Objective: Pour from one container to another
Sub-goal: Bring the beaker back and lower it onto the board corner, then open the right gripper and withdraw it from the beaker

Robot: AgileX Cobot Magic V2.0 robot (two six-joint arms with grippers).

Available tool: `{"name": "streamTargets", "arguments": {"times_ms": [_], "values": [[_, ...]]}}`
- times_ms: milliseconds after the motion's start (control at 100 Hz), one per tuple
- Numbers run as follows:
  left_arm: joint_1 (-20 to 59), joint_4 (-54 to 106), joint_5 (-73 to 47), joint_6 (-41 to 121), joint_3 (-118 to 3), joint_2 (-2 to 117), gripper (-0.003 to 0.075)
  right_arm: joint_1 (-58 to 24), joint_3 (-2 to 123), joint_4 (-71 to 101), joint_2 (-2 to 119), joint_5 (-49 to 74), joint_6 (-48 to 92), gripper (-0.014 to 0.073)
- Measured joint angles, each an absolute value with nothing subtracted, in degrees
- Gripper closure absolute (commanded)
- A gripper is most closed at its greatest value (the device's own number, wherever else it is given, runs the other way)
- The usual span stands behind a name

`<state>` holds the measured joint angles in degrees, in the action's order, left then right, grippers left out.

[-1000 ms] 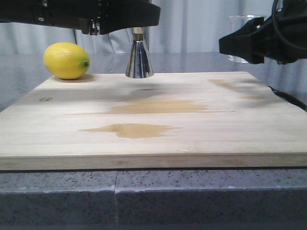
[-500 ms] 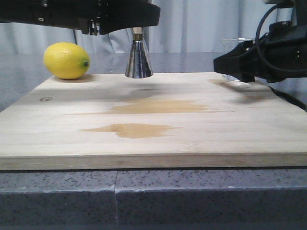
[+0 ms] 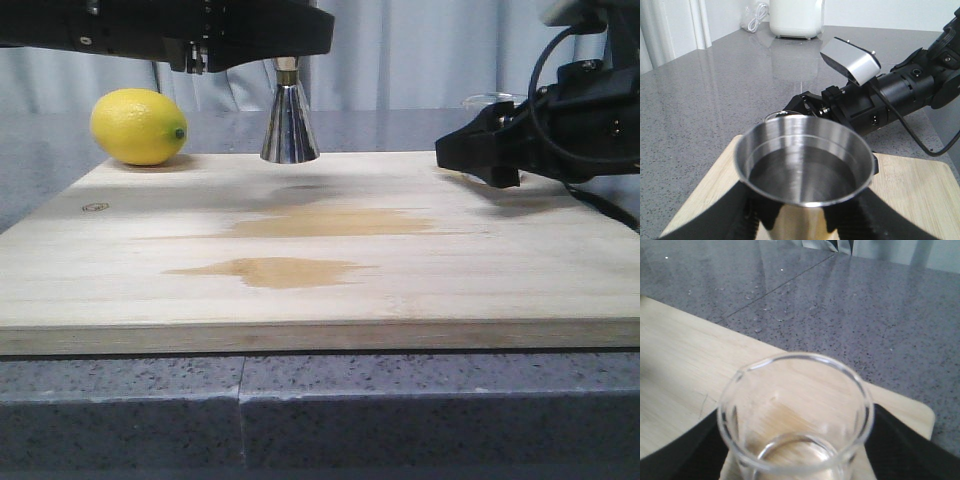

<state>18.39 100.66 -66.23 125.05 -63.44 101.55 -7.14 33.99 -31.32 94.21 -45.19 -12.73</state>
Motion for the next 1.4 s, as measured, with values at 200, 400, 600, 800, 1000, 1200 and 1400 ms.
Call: {"name": "streamTargets", "arguments": {"times_ms": [200, 400, 600, 800, 1000, 1200, 1400], "values": [[18.4, 100.7, -66.2, 125.1, -63.4, 101.5, 0.0437, -7.1, 34.1, -31.5, 94.2, -42.1, -14.0, 0.0088], [18.4, 100.7, -66.2, 125.1, -63.4, 101.5, 0.0437, -7.1, 34.3, -34.3, 91.7, -37.8, -19.5, 0.0088], [18.4, 100.7, -66.2, 125.1, -63.4, 101.5, 0.0437, -7.1, 34.3, -37.9, 86.8, -29.2, -25.3, 0.0091], [18.4, 100.7, -66.2, 125.1, -63.4, 101.5, 0.0437, -8.0, 34.1, -42.3, 79.5, -18.8, -33.9, 0.0091], [18.4, 100.7, -66.2, 125.1, -63.4, 101.5, 0.0437, -14.5, 34.1, -43.1, 70.3, -3.3, -37.6, 0.0092], [18.4, 100.7, -66.2, 125.1, -63.4, 101.5, 0.0437, -22.3, 34.1, -38.6, 62.2, 10.9, -38.0, 0.0092], [18.4, 100.7, -66.2, 125.1, -63.4, 101.5, 0.0437, -28.2, 34.2, -34.5, 56.4, 25.9, -37.8, 0.0092]]}}
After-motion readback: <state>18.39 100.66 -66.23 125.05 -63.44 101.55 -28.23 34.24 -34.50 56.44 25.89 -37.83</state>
